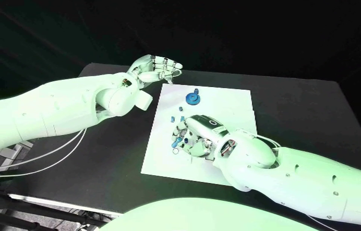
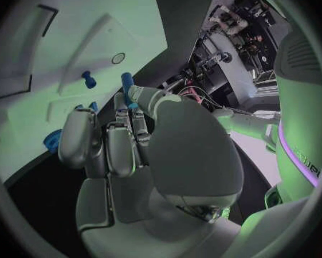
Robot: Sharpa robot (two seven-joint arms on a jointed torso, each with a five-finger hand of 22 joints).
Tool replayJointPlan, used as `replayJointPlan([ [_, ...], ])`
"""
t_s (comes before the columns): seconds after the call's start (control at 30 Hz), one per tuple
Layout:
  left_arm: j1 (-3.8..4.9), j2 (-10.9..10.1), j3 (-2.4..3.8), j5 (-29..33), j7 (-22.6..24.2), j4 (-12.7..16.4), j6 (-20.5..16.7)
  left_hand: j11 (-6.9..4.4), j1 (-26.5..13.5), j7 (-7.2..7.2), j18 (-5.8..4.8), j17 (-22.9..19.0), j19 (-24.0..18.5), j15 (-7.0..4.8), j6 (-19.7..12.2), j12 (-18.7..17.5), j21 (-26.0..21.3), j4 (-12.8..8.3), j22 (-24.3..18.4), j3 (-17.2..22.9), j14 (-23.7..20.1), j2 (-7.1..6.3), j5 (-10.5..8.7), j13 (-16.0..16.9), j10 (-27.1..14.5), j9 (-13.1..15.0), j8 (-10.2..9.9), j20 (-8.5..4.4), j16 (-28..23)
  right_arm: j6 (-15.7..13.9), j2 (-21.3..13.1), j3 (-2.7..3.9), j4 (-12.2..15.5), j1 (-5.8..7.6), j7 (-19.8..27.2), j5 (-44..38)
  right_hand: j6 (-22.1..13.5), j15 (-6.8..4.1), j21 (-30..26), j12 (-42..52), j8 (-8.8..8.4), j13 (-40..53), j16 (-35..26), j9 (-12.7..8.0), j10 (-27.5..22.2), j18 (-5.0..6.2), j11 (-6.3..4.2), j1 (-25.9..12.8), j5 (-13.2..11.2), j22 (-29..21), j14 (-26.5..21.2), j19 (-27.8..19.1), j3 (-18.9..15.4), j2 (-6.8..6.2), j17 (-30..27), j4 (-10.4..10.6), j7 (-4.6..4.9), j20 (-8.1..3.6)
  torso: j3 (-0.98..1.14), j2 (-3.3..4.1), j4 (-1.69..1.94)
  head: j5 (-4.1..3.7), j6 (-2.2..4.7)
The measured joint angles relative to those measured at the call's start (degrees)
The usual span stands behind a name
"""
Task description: Assemble the parts on the task board
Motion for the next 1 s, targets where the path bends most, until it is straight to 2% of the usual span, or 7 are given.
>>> replayJointPlan([
  [0.57, 0.00, -0.03, 0.00, 0.00, -0.36, 0.12, 0.10, 0.21, 0.00, 0.21, 0.00, -0.05, 0.00, 0.00, -0.21, 0.00, 0.00, 0.00, 0.01, 0.00, 0.00, 0.00, 0.00, 0.00, -0.21, 0.00, 0.00, 0.00, 0.00, 3.44, 1.13, -0.39, -1.16, -0.46, -1.45, -1.89, -0.01, 0.00, 0.00, -0.23, -0.01, 0.02, 0.00, 0.12, 0.41, 0.00, -0.40, -0.73, 0.06, -0.01, 0.00, 0.00, 0.14, -0.13, -0.07, -0.16, 0.18, 0.00, 0.01, -0.04, 0.01, 0.24, -0.62],
  [1.0, 0.00, -0.07, 0.00, 0.01, -0.43, 0.14, 0.14, 0.21, 0.00, 0.21, 0.00, -0.05, 0.00, 0.00, -0.21, 0.00, 0.00, 0.00, 0.01, 0.00, 0.00, 0.00, 0.00, 0.00, -0.21, -0.04, 0.00, 0.00, 0.00, 5.18, 1.67, -0.46, -1.86, -0.74, -3.94, -3.52, -0.04, 0.01, -0.27, -0.45, 0.05, 0.02, 0.00, 0.24, 0.47, 0.00, -0.48, -0.70, 0.09, -0.02, 0.00, 0.00, 0.26, -0.11, -0.13, -0.36, 0.17, 0.00, 0.00, -0.07, 0.00, 0.01, -0.64],
])
